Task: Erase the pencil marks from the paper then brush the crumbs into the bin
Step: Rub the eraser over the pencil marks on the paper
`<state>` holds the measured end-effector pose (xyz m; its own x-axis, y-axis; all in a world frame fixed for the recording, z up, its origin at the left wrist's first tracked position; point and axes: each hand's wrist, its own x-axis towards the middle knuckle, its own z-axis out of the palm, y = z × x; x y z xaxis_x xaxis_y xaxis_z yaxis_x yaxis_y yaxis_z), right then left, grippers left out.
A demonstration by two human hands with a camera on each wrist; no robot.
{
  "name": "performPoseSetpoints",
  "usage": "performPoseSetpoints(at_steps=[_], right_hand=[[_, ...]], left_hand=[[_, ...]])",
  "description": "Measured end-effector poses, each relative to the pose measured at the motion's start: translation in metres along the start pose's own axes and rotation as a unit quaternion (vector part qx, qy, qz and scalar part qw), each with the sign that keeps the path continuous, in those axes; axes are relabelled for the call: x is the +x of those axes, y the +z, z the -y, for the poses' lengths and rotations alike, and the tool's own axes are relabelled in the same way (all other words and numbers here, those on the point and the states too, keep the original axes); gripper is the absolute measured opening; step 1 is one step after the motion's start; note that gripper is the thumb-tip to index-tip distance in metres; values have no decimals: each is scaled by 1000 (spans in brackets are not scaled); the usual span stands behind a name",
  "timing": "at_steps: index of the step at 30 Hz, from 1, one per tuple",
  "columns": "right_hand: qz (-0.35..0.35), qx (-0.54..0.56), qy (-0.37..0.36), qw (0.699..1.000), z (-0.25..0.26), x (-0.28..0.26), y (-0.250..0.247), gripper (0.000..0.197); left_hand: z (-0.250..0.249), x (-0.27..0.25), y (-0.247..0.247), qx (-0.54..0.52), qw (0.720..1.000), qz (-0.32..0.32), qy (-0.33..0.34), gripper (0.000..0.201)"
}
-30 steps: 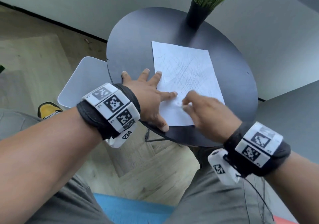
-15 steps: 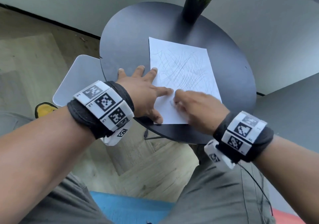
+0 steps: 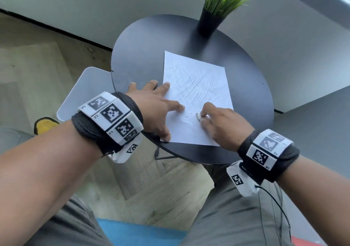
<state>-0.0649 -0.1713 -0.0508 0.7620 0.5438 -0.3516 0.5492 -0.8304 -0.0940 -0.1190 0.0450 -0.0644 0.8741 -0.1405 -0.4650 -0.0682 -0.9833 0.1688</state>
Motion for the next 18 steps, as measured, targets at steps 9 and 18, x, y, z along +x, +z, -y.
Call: performPoseSetpoints(at_steps=[9,18], right_hand=[[-19,-56,-101,993,18,-6,5,15],[-38,-80,-81,993,11,12,-5,12]], left_hand=[[-10,5,9,-20,995,-63,71,96],[-9,5,5,21,998,-2,56,114]])
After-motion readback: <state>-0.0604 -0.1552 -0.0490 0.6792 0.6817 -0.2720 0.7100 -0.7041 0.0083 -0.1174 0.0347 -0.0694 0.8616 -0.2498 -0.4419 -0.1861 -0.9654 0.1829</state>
